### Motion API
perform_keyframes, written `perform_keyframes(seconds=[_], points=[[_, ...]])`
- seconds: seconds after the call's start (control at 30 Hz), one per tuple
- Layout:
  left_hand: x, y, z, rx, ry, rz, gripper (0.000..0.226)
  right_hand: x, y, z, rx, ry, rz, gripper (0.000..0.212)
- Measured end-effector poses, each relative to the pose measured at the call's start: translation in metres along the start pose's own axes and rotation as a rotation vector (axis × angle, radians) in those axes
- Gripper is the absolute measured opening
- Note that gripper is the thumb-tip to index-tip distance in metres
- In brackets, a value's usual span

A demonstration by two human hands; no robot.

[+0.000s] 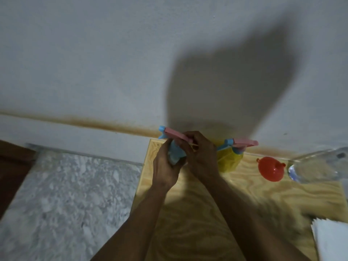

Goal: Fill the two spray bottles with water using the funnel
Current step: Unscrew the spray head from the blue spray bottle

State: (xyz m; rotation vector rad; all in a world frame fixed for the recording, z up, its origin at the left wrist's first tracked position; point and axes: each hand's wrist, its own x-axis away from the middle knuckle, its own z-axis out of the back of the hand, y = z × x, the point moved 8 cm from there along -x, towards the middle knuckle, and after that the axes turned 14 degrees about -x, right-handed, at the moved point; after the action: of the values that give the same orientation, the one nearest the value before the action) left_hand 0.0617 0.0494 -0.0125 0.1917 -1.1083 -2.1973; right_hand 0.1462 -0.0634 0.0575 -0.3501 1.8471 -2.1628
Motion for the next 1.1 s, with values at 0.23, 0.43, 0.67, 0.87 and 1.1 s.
perform_keyframes(seconds=[0.23, 0.43, 0.67, 0.87, 1.1], points=[[0.050, 0.015, 0.038, 0.065, 0.094, -0.071, 0.060, 0.020, -0.033, 0.008, -0.117, 0.029, -0.009, 0.013], [0.112, 0.036, 0.086, 0.000, 0.227, -0.175, 0.054, 0.059, -0.075, 0.017, -0.201, 0.082, -0.018, 0.016], [0.186, 0.063, 0.137, 0.037, 0.357, -0.365, 0.070, 0.125, -0.137, 0.022, -0.182, 0.188, 0.022, 0.011], [0.233, 0.089, 0.160, 0.179, 0.398, -0.450, 0.064, 0.178, -0.176, 0.032, -0.375, 0.121, 0.047, 0.025], [0.262, 0.118, 0.160, 0.294, 0.295, -0.423, 0.059, 0.203, -0.196, 0.059, -0.420, 0.041, -0.016, 0.033]])
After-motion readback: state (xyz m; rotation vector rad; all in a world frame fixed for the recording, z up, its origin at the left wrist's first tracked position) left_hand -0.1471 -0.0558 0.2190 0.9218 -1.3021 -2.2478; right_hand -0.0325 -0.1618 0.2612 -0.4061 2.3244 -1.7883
